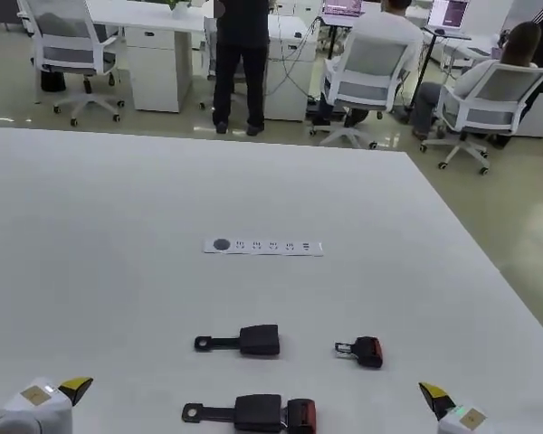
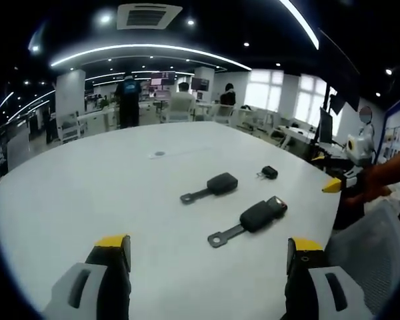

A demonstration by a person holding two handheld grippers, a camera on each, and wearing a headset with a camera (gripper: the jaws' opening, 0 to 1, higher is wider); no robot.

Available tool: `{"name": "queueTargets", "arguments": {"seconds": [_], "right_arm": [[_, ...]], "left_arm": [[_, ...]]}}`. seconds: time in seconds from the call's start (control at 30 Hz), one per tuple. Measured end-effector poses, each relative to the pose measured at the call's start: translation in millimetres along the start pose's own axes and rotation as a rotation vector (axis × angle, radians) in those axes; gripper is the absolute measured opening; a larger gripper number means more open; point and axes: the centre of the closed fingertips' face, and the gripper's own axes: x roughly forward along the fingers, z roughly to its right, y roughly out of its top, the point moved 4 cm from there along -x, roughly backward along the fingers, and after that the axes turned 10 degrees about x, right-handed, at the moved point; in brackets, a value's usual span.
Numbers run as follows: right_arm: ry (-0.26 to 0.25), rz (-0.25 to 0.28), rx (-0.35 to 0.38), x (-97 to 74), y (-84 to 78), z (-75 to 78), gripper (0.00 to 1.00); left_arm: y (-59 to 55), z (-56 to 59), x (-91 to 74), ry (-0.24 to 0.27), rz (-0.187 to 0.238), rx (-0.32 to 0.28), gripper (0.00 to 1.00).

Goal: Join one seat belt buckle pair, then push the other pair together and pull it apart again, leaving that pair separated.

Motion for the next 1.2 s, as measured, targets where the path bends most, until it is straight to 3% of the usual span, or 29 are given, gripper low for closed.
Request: {"name": "queueTargets", "arguments": {"seconds": [0.57, 1.2], "right_arm": [[0.003, 0.023, 0.005, 3.5, 11.2, -2.8, 1.0], [-0.011, 0.013, 0.016, -7.3, 2.9, 1.1, 1.0]], "left_arm": [[9.3, 0.6, -1.5, -0.002, 0.02, 0.012, 1.0], [11.1, 6.6, -5.4, -0.002, 0.036, 0.008, 1.0]]}}
